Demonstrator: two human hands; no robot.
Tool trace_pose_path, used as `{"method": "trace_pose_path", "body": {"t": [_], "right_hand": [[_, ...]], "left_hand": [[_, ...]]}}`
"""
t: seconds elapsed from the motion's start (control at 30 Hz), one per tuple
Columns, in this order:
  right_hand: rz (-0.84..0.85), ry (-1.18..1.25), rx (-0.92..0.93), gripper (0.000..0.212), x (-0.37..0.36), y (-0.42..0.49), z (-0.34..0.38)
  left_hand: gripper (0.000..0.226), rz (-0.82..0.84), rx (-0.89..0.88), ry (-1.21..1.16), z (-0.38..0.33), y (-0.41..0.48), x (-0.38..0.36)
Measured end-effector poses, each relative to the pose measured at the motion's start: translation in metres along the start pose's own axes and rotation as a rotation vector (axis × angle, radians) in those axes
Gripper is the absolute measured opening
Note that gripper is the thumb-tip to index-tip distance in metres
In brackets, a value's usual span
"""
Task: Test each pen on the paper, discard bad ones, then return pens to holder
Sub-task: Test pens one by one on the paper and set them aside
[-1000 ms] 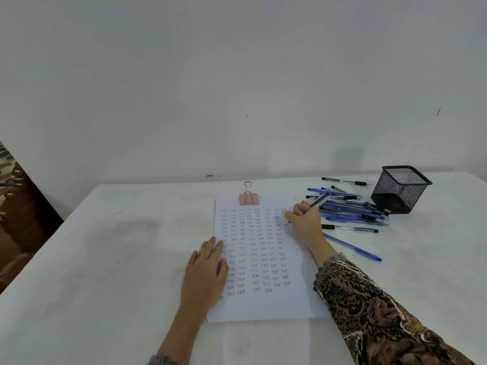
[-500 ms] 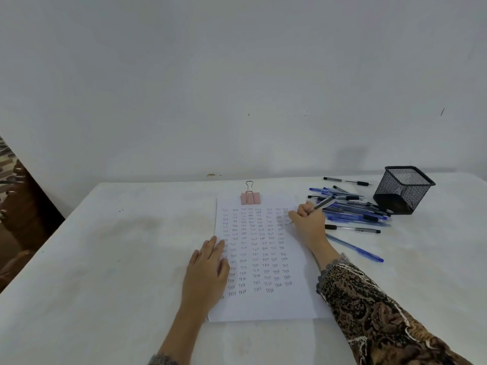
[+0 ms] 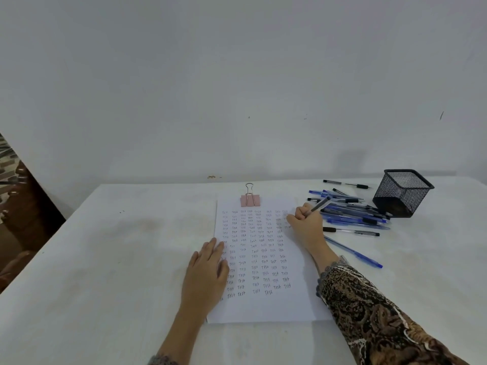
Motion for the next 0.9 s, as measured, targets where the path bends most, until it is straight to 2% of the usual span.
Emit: {"method": "trace_pose_path", "body": {"t": [0.07, 0.2, 0.3, 0.37, 0.43, 0.57, 0.63, 0.73, 0.9], "right_hand": [[-0.021, 0.071, -0.052, 0.052, 0.002, 0.0, -0.005], [-0.214, 0.381, -0.286, 0.044, 0.012, 0.001, -0.005], [-0.193, 0.497, -0.255, 0.046, 0.009, -0.002, 0.024], [-0.157, 0.526, -0.227, 0.037, 0.002, -0.013, 0.042], [-0.16, 0.597, -0.227, 0.029, -0.004, -0.031, 0.05], [-0.302, 1.116, -0.402, 0.026, -0.017, -0.069, 0.037], [-0.392, 1.249, -0.485, 0.028, -0.018, -0.084, 0.024], [-0.437, 1.292, -0.504, 0.025, -0.021, -0.101, 0.012], [-0.455, 1.213, -0.495, 0.022, -0.024, -0.111, 0.009]], "left_hand": [[0.064, -0.008, -0.004, -0.005, -0.001, 0.0, 0.0], [0.065, -0.001, -0.001, -0.006, -0.001, 0.0, 0.001], [0.071, -0.016, -0.005, -0.014, -0.001, 0.0, 0.001], [0.084, -0.02, -0.008, -0.016, -0.001, 0.0, 0.001], [0.088, -0.024, -0.011, -0.026, 0.0, 0.001, 0.0], [0.085, -0.046, -0.019, -0.044, 0.0, 0.001, -0.001], [0.084, -0.045, -0.016, -0.043, 0.0, -0.001, 0.0], [0.085, -0.041, -0.013, -0.04, 0.001, -0.001, 0.001], [0.089, -0.028, 0.0, -0.019, 0.001, -0.001, 0.0]]}}
Point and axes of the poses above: each hand's wrist, its own y-axis towards the middle knuckle, its own x-axis out of the back of the hand, z = x × y, the point moved 7 cm from there along y, towards the middle knuckle, and after that the axes turned 9 degrees about x, right-handed, at the moved point
